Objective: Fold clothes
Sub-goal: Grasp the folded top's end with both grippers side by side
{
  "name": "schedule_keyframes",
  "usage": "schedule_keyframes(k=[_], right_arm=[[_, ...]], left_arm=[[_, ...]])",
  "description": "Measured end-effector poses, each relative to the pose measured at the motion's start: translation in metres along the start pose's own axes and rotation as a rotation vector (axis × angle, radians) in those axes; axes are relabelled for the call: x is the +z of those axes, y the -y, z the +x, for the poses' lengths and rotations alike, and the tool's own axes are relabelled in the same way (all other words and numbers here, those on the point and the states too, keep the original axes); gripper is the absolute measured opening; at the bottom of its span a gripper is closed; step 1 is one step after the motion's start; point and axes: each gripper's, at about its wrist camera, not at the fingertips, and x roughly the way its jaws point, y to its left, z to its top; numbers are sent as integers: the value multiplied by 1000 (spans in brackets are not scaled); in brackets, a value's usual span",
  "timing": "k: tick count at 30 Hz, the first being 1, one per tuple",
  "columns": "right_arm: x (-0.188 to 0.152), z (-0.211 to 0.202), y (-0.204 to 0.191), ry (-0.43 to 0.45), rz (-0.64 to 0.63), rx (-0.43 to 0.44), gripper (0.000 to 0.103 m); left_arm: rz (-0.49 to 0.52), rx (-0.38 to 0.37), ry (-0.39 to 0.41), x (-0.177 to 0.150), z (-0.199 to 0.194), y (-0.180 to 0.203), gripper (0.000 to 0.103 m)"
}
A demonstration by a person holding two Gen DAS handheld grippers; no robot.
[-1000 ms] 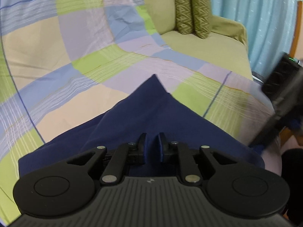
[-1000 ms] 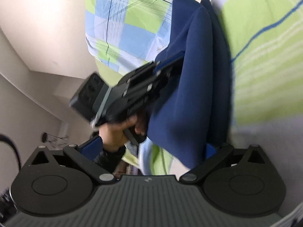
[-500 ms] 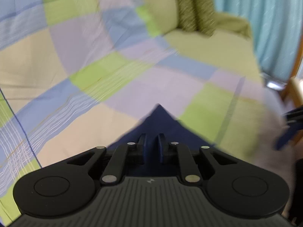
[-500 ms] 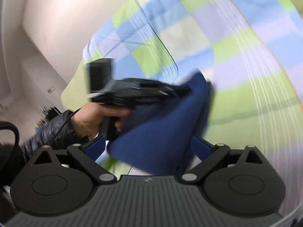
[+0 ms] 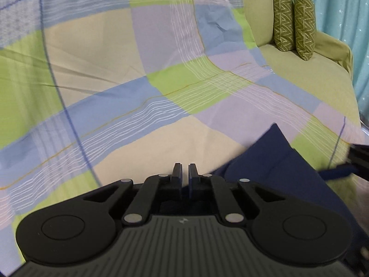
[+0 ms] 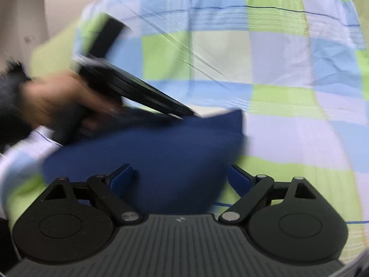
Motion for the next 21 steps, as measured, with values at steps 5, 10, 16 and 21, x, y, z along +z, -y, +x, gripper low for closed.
schedule_keyframes(k=[5, 10, 16, 21], right_arm=[[4, -15, -15, 18, -19, -85, 88], [4, -18, -45, -15, -85, -77, 87], [6, -27, -43, -72, -15, -182, 87], [2, -67, -87, -59, -245, -177, 87]], left_arm=[[-10, -5, 2, -11, -27, 0, 8], [-30, -6, 12, -27, -53, 1, 12], [-11, -4, 7, -49, -78, 6, 23], [282, -2, 93, -96, -137, 38, 56]])
